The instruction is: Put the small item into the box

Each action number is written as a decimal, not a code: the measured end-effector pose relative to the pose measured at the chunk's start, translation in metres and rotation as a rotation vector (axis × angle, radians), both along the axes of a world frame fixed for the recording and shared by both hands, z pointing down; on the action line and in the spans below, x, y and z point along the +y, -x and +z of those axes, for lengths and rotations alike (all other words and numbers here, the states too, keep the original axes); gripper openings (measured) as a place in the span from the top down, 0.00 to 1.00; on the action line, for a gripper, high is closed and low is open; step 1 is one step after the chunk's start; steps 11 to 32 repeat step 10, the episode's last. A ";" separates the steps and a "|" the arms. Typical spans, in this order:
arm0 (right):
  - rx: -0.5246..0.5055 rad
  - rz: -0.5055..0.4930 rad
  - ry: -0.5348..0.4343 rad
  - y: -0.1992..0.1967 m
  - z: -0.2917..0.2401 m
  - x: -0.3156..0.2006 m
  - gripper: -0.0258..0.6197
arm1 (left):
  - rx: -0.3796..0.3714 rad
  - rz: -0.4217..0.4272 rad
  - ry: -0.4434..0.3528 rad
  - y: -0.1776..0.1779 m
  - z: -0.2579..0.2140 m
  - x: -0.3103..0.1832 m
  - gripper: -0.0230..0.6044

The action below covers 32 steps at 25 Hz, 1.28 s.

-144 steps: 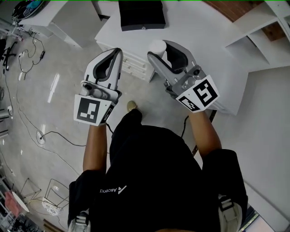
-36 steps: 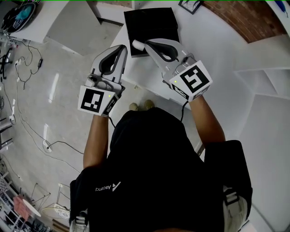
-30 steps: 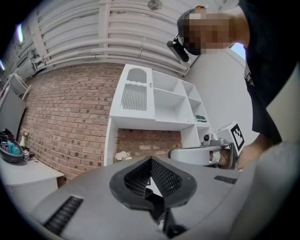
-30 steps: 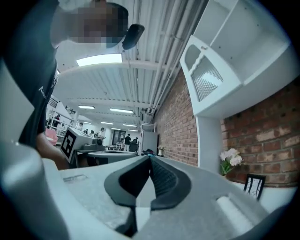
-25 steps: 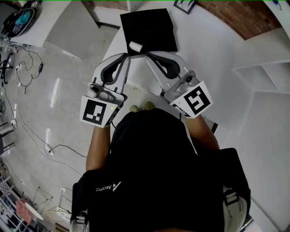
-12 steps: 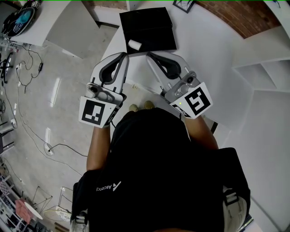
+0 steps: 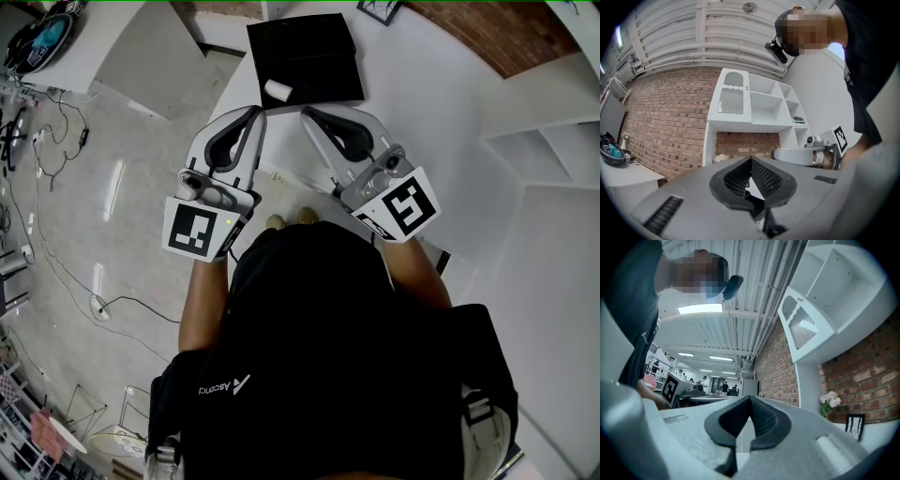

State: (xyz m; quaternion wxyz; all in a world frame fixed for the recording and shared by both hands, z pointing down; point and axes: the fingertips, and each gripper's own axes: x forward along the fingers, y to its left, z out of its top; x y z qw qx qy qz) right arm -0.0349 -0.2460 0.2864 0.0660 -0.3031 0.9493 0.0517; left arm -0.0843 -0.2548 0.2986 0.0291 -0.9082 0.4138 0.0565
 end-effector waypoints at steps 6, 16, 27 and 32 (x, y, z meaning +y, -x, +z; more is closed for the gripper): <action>0.001 -0.010 0.005 0.000 0.000 0.003 0.96 | -0.001 -0.002 -0.002 -0.001 -0.001 0.002 0.97; 0.005 -0.014 0.009 0.001 -0.001 0.005 0.96 | -0.004 -0.004 0.001 -0.001 -0.002 0.004 0.97; 0.005 -0.014 0.009 0.001 -0.001 0.005 0.96 | -0.004 -0.004 0.001 -0.001 -0.002 0.004 0.97; 0.005 -0.014 0.009 0.001 -0.001 0.005 0.96 | -0.004 -0.004 0.001 -0.001 -0.002 0.004 0.97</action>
